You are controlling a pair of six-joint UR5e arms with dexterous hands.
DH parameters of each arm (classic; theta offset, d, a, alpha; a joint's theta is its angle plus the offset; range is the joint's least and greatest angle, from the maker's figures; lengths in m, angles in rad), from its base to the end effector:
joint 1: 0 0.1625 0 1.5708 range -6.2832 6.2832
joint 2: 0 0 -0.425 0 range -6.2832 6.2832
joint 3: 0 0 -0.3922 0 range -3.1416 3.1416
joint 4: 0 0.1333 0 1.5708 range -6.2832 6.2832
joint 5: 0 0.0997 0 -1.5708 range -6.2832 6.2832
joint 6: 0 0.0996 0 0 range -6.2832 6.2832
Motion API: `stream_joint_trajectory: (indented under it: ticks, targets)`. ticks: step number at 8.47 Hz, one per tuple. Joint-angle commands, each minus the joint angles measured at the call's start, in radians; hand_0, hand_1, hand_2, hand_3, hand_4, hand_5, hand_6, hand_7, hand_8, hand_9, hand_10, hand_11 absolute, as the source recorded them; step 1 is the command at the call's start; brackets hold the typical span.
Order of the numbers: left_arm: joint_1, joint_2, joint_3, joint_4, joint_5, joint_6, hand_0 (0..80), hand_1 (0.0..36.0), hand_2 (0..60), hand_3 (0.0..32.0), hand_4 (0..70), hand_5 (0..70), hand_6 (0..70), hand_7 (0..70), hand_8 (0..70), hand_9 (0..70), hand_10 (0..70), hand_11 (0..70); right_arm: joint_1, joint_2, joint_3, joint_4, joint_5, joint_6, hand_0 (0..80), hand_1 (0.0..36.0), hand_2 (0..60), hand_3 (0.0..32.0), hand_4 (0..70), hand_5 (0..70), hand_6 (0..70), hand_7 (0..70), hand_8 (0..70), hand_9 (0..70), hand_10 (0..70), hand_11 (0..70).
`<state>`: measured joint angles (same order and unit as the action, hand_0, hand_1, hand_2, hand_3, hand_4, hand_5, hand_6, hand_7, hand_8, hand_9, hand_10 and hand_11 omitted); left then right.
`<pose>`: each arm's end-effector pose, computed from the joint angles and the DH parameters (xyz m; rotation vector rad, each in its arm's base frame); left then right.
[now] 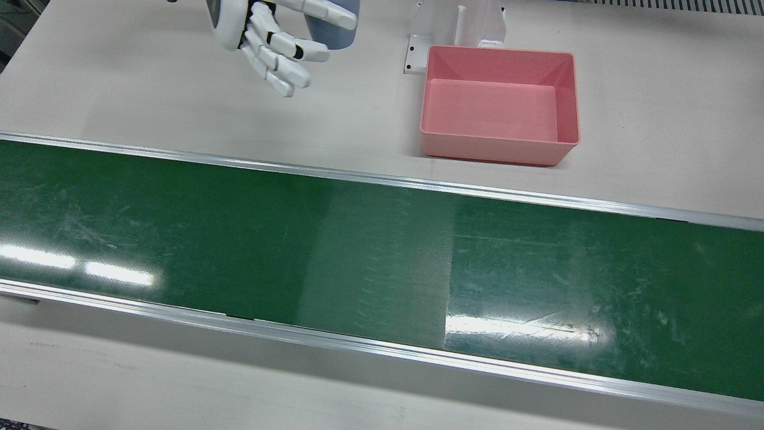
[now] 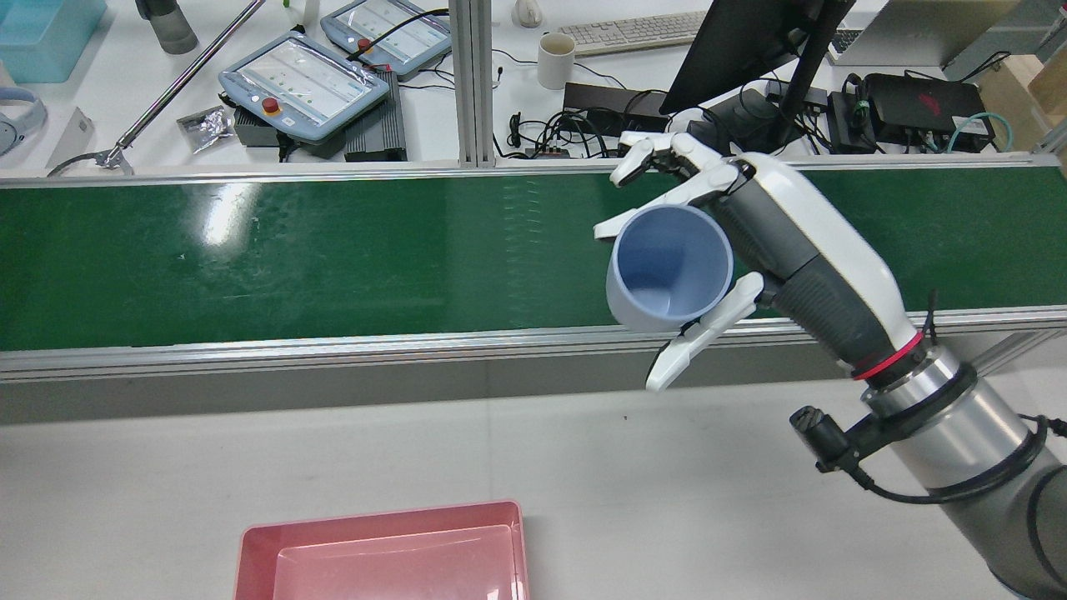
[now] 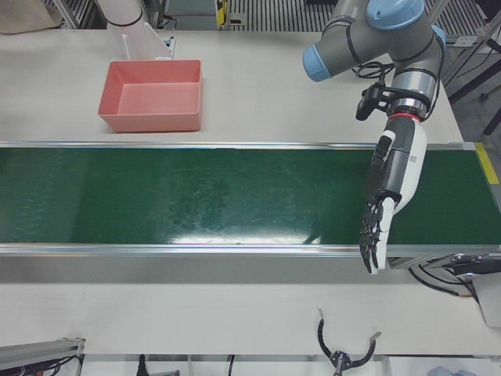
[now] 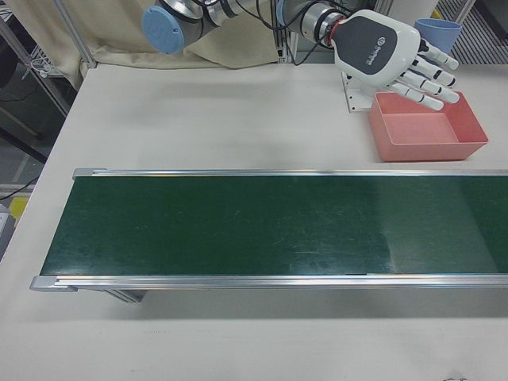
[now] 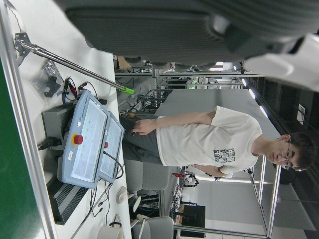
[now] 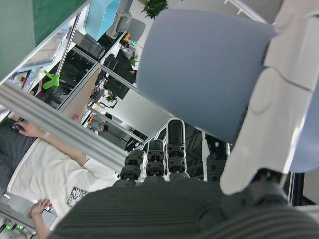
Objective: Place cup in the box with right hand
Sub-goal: 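Carry the cup toward the robot and lower it into the pink box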
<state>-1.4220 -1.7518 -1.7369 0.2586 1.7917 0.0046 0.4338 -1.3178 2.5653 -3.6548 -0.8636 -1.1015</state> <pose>-0.0286 -0.5614 0.5379 -0.3686 2.1062 -1.9231 -0.2380 -0.3285 0.2254 0.3497 -2.3968 1.2574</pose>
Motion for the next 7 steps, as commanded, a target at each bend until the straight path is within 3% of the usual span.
stream_joint_trajectory:
  ticks: [1, 5, 7]
  targets:
    - [0.000, 0.000, 0.000, 0.001, 0.000, 0.000, 0.0, 0.0, 0.0, 0.0, 0.0, 0.0, 0.0, 0.0, 0.0, 0.0, 0.0, 0.0, -0.252, 0.048, -0.072, 0.140, 0.067, -0.220, 57.2, 6.3, 0.0, 0.0, 70.0, 2.7, 11.6, 46.7, 8.9, 20.6, 9.8, 14.4]
    - [0.000, 0.000, -0.001, 0.001, 0.000, 0.000, 0.0, 0.0, 0.0, 0.0, 0.0, 0.0, 0.0, 0.0, 0.0, 0.0, 0.0, 0.0, -0.334, 0.078, -0.342, 0.330, 0.083, -0.262, 56.6, 5.6, 0.0, 0.0, 70.0, 2.5, 11.3, 45.1, 8.4, 19.7, 10.2, 15.0]
    - [0.000, 0.000, 0.000, 0.001, 0.000, 0.000, 0.0, 0.0, 0.0, 0.0, 0.0, 0.0, 0.0, 0.0, 0.0, 0.0, 0.0, 0.0, -0.381, 0.091, -0.373, 0.340, 0.087, -0.259, 56.0, 3.7, 0.0, 0.0, 70.0, 1.3, 11.4, 45.9, 7.6, 18.7, 11.8, 16.8]
